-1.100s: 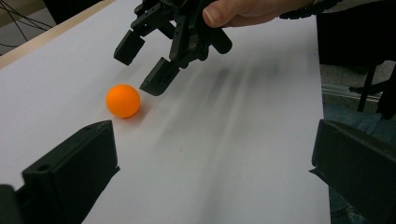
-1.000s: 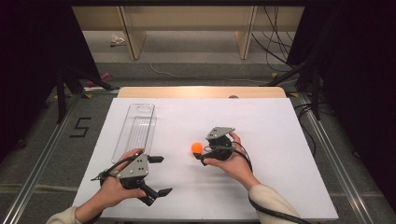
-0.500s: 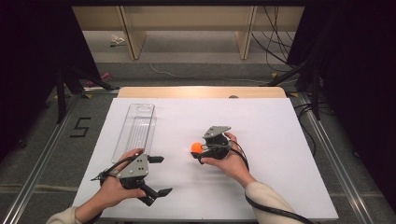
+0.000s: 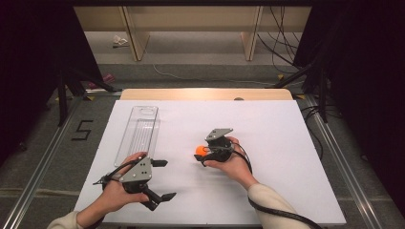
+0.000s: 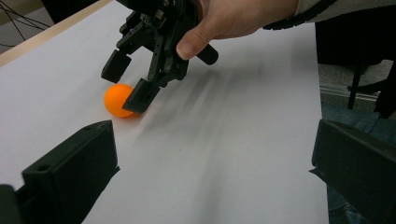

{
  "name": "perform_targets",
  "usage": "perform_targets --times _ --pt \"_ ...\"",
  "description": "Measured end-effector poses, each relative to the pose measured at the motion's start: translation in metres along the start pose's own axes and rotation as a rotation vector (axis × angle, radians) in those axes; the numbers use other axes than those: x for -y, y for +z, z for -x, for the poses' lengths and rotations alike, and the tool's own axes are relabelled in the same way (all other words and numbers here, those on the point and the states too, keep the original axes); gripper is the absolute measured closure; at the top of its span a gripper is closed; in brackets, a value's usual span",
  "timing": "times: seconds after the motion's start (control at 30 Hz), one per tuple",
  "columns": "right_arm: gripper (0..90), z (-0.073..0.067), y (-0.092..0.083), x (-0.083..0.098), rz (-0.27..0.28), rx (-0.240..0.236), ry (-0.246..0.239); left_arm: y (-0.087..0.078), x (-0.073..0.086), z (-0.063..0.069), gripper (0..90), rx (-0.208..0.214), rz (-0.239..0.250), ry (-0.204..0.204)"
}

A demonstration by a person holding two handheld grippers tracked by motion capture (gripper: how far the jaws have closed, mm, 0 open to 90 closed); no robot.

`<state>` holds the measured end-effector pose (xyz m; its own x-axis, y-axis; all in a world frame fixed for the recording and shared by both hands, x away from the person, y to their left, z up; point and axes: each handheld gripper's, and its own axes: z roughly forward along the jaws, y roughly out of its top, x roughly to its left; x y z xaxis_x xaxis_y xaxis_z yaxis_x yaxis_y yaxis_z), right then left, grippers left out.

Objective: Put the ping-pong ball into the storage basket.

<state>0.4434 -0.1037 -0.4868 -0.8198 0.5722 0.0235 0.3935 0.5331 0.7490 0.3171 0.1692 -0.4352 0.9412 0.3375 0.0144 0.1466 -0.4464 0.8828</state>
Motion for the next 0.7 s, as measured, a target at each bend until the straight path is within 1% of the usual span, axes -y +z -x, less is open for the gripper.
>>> perform_targets --times 0.5,0.7 --pt "28.3 -0.001 0.010 -0.002 -0.030 0.002 -0.004 0.000 0.000 0.000 0.0 0.001 0.003 -0.001" --pt "33.0 -0.002 0.012 -0.002 -0.039 -0.002 -0.009 0.000 0.000 0.000 0.0 0.001 0.003 0.000"
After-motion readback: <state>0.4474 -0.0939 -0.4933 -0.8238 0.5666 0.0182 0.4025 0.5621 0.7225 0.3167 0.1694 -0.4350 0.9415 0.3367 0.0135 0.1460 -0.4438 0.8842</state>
